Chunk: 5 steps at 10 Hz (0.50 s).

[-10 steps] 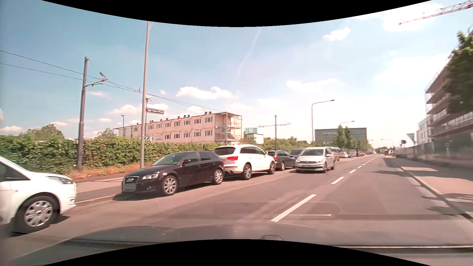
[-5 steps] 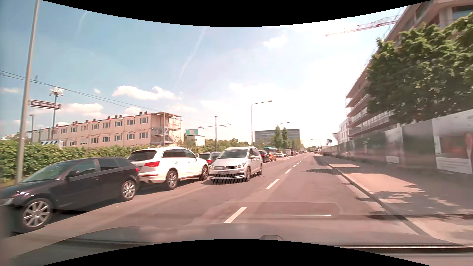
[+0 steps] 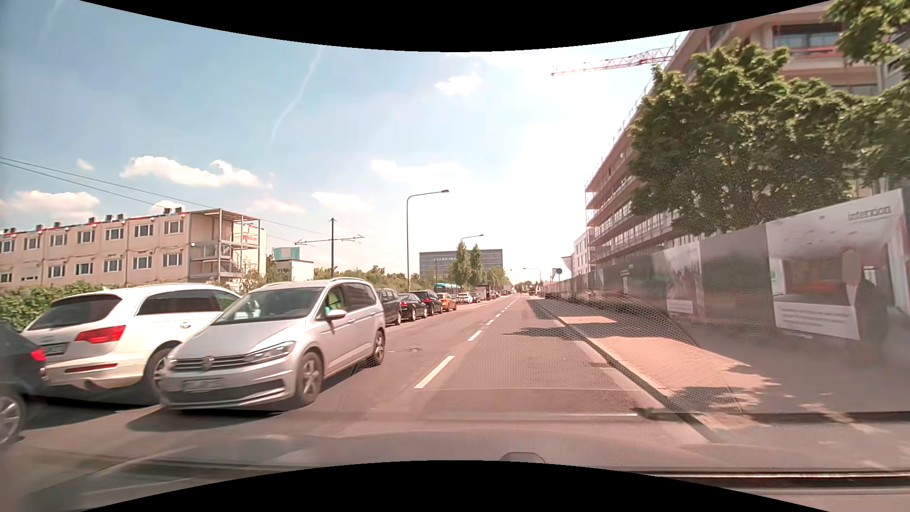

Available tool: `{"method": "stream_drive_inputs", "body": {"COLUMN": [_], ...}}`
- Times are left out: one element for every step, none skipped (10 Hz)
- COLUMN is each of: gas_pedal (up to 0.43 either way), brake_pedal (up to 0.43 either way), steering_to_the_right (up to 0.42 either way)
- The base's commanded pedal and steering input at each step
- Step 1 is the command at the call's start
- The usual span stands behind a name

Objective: Follow the waypoints while adhering to traffic rules and regulations

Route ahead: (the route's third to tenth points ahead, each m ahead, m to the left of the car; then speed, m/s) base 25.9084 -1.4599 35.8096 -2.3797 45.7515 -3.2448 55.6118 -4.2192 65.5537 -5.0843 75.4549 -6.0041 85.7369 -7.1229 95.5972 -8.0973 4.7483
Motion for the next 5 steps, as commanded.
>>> {"method": "stream_drive_inputs", "body": {"gas_pedal": [0.299,0.299,0.299,0.299,0.299], "brake_pedal": [0.000,0.000,0.000,0.000,0.000], "steering_to_the_right": [0.083,0.064,0.056,0.056,0.055]}}
